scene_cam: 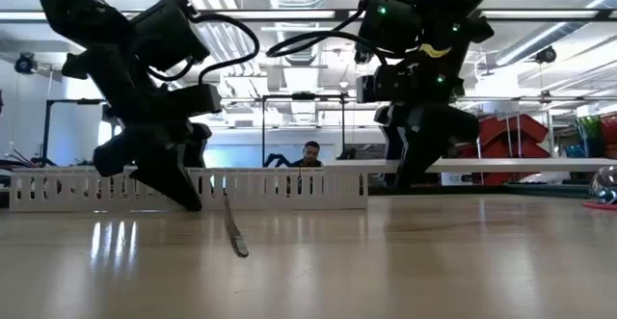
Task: Ziptie cables
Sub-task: Close the white cable duct
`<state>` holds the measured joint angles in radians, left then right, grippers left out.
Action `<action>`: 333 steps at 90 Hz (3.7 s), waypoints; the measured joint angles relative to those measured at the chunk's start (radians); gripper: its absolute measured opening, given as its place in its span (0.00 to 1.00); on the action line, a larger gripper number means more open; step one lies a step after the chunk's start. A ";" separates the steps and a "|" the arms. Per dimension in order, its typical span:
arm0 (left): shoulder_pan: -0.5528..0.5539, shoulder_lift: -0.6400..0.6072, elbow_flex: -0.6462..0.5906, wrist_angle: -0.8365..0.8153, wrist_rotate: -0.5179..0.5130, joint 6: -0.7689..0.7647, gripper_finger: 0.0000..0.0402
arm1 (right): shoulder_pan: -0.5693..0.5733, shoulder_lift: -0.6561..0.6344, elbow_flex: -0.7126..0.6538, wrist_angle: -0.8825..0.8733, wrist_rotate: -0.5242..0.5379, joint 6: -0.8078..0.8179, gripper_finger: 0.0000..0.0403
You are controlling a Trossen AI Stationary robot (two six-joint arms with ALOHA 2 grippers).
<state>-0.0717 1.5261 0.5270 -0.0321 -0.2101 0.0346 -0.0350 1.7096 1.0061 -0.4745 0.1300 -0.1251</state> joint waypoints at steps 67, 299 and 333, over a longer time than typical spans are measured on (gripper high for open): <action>-0.009 0.001 -0.001 0.062 -0.001 0.010 0.51 | -0.032 0.010 0.040 -0.079 -0.115 -0.030 0.53; 0.002 -0.002 0.015 0.076 0.017 -0.071 0.51 | -0.008 0.088 0.147 -0.086 -0.193 0.081 0.53; 0.002 -0.002 0.016 0.082 0.018 -0.068 0.51 | 0.009 0.117 0.154 -0.091 -0.166 -0.025 0.53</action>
<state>-0.0692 1.5238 0.5426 0.0502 -0.1926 -0.0330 -0.0259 1.8263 1.1599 -0.5658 -0.0363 -0.1498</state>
